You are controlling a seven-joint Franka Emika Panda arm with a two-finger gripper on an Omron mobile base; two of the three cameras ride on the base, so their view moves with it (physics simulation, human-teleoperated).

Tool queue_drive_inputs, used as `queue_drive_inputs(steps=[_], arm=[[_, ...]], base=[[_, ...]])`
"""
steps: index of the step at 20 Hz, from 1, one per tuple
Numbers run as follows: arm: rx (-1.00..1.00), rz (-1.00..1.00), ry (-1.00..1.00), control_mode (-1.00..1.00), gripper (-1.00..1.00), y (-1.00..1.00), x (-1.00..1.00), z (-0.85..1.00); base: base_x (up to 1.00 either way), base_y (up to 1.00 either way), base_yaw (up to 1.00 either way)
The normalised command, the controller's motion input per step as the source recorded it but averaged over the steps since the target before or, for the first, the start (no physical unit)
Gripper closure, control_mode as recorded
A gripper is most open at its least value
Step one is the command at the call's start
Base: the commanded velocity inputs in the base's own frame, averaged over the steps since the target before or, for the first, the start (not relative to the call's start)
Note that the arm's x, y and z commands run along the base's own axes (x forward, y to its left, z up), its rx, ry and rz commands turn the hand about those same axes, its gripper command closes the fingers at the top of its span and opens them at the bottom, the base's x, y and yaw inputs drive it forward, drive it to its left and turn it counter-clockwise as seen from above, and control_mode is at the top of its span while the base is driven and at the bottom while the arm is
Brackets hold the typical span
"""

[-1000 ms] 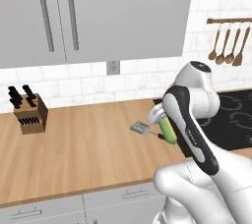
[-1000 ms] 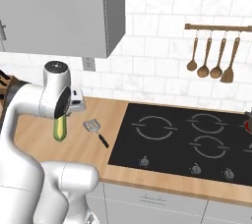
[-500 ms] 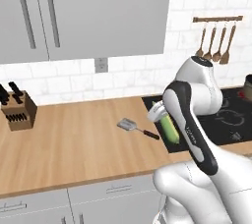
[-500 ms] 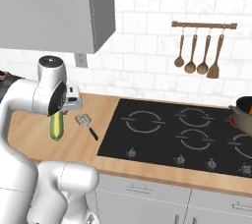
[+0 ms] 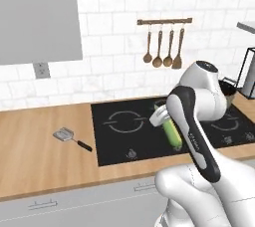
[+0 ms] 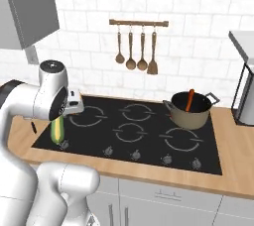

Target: Put the carrot and corn in the pot. Retrieve the spatula and lightly stir the vegetables in the pot.

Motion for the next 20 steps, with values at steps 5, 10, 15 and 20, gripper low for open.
queue_drive_inputs(steps=[5, 10, 15, 20], arm=[[0.0, 0.0, 0.0, 1.0, 1.0, 0.0, 0.0, 0.0], [0.0, 0.0, 0.0, 1.0, 1.0, 0.0, 0.0, 0.0], [0.0, 0.0, 0.0, 1.0, 1.0, 0.0, 0.0, 0.0], [0.06, -0.25, 0.0, -1.0, 1.0, -0.99, 0.91, 0.09]], base=[[0.28, -1.0, 0.0], [0.63, -1.0, 0.0], [0.98, -0.9, -0.07], [0.0, 0.0, 0.0]])
